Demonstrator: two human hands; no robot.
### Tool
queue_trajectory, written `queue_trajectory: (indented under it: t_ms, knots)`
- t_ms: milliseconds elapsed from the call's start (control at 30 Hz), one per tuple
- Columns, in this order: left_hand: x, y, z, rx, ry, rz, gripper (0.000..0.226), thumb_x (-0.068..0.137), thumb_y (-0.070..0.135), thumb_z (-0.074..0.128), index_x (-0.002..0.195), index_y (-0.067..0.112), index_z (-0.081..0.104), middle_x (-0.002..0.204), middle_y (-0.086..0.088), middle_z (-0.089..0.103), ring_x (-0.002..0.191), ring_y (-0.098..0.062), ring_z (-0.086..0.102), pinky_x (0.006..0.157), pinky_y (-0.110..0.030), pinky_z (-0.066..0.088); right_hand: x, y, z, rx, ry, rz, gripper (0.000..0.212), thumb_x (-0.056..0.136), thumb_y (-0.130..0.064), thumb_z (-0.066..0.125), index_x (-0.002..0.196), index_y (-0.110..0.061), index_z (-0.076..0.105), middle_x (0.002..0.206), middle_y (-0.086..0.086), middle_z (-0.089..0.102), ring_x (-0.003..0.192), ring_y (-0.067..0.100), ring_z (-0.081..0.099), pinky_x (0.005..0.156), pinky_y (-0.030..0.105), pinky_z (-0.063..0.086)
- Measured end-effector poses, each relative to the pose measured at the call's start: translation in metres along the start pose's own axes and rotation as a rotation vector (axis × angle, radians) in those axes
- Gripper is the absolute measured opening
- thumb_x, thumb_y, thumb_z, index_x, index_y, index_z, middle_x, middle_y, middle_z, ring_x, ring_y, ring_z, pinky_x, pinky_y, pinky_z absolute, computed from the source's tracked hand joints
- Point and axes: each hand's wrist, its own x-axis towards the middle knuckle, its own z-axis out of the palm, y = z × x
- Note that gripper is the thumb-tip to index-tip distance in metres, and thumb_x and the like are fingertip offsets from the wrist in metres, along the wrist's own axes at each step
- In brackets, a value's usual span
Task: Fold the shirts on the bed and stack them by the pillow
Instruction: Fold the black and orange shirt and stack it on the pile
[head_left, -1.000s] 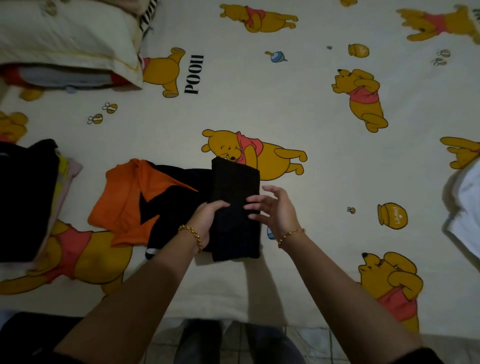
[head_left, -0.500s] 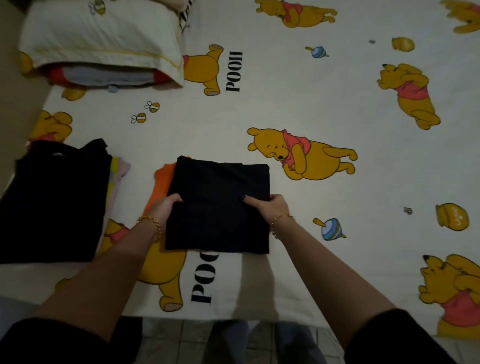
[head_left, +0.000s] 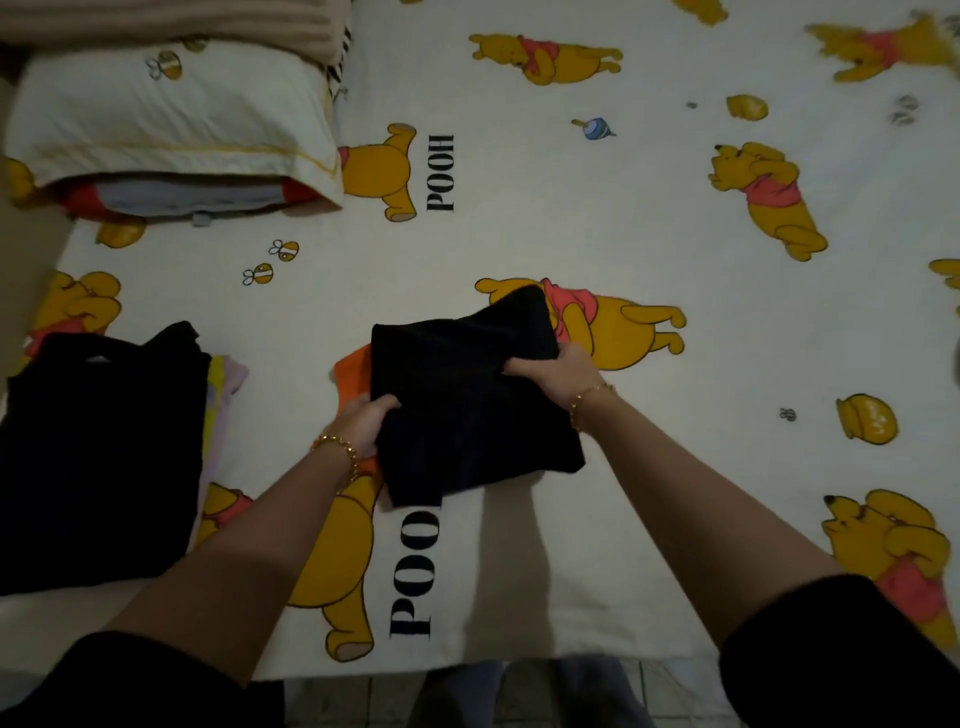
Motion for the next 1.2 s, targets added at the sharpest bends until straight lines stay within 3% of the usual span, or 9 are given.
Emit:
queue_trajectory:
  t_ms: [167, 267, 367, 567, 733, 900, 967, 1067, 1200]
  knots:
    - [-0.002, 0.055, 0.049, -0.081, 0.019, 0.104, 0.028, 0.093, 0.025, 0.053, 0.115, 0.008, 0.056, 0.102, -0.005, 0.061, 0.095, -0.021, 0.061, 0.089, -0.040, 0.050, 0.008, -0.086, -0.056, -0.509, 0.136, -0.409, 0.035, 0.072, -0.023, 0.077, 0.102, -0.009, 0.066, 0.097, 0.009, 0.068, 0.090, 0.022, 0.062, 0.074, 0.028, 0.047]
    - [-0.005, 0.082, 0.074, -0.106, 0.009, 0.178, 0.029, 0.093, 0.023, 0.053, 0.118, 0.008, 0.056, 0.101, -0.002, 0.062, 0.089, -0.018, 0.061, 0.078, -0.034, 0.053, 0.012, -0.130, -0.079, -0.800, 0.221, -0.626, 0.025, 0.074, -0.025, 0.072, 0.093, -0.014, 0.059, 0.089, 0.009, 0.065, 0.089, 0.027, 0.061, 0.064, 0.027, 0.040]
    - [-0.007, 0.095, 0.093, -0.130, 0.007, 0.252, 0.031, 0.095, 0.018, 0.051, 0.124, 0.008, 0.054, 0.112, -0.003, 0.058, 0.096, -0.021, 0.058, 0.080, -0.034, 0.052, 0.013, -0.148, -0.089, -1.081, 0.352, -0.783, 0.034, 0.081, -0.029, 0.066, 0.108, -0.013, 0.054, 0.091, 0.011, 0.064, 0.086, 0.030, 0.061, 0.064, 0.032, 0.046]
    - [0.001, 0.052, 0.112, -0.048, 0.128, 0.237, 0.028, 0.096, 0.017, 0.048, 0.121, 0.012, 0.058, 0.103, -0.002, 0.061, 0.092, -0.018, 0.060, 0.072, -0.031, 0.050, 0.025, -0.037, -0.081, -1.151, 0.337, -1.027, 0.034, 0.075, 0.000, 0.063, 0.108, -0.005, 0.058, 0.099, 0.015, 0.062, 0.094, 0.035, 0.059, 0.077, 0.041, 0.051]
    - [0.003, 0.010, 0.132, 0.028, 0.236, 0.160, 0.033, 0.092, 0.020, 0.052, 0.124, 0.017, 0.055, 0.104, -0.002, 0.062, 0.088, -0.016, 0.055, 0.081, -0.030, 0.047, 0.012, 0.100, -0.061, -1.226, -0.091, -0.575, 0.066, 0.092, -0.025, 0.055, 0.148, -0.009, 0.024, 0.158, 0.011, 0.015, 0.146, 0.028, 0.011, 0.117, 0.052, 0.013]
    - [-0.008, 0.003, 0.159, 0.148, 0.330, 0.221, 0.044, 0.092, 0.023, 0.057, 0.133, 0.012, 0.046, 0.126, -0.001, 0.056, 0.107, -0.017, 0.055, 0.074, -0.020, 0.034, 0.025, 0.108, -0.074, -0.857, 0.321, -0.613, 0.057, 0.083, -0.019, 0.063, 0.136, -0.005, 0.045, 0.142, 0.017, 0.042, 0.134, 0.034, 0.038, 0.106, 0.052, 0.037]
    - [-0.009, 0.001, 0.169, 0.163, 0.334, 0.220, 0.045, 0.091, 0.025, 0.059, 0.131, 0.009, 0.046, 0.123, -0.001, 0.056, 0.110, -0.020, 0.056, 0.075, -0.020, 0.036, 0.036, 0.096, -0.091, -0.652, 0.431, -0.416, 0.056, 0.087, -0.021, 0.059, 0.137, -0.005, 0.040, 0.139, 0.015, 0.043, 0.129, 0.031, 0.040, 0.104, 0.046, 0.039]
    - [-0.006, -0.008, 0.177, 0.173, 0.303, 0.212, 0.043, 0.089, 0.027, 0.062, 0.127, 0.009, 0.049, 0.120, -0.004, 0.059, 0.107, -0.022, 0.058, 0.076, -0.024, 0.040, 0.056, 0.087, -0.115, -0.360, 0.367, -0.071, 0.048, 0.088, -0.026, 0.062, 0.127, -0.005, 0.044, 0.124, 0.016, 0.052, 0.117, 0.034, 0.049, 0.092, 0.040, 0.043]
    - [0.000, -0.019, 0.176, 0.253, 0.289, 0.288, 0.030, 0.093, 0.022, 0.056, 0.122, 0.013, 0.057, 0.121, -0.006, 0.061, 0.108, -0.024, 0.058, 0.087, -0.030, 0.047, 0.061, 0.092, -0.129, -0.473, 0.161, -0.023, 0.033, 0.091, -0.019, 0.058, 0.120, -0.004, 0.057, 0.118, 0.015, 0.063, 0.110, 0.030, 0.057, 0.085, 0.028, 0.044]
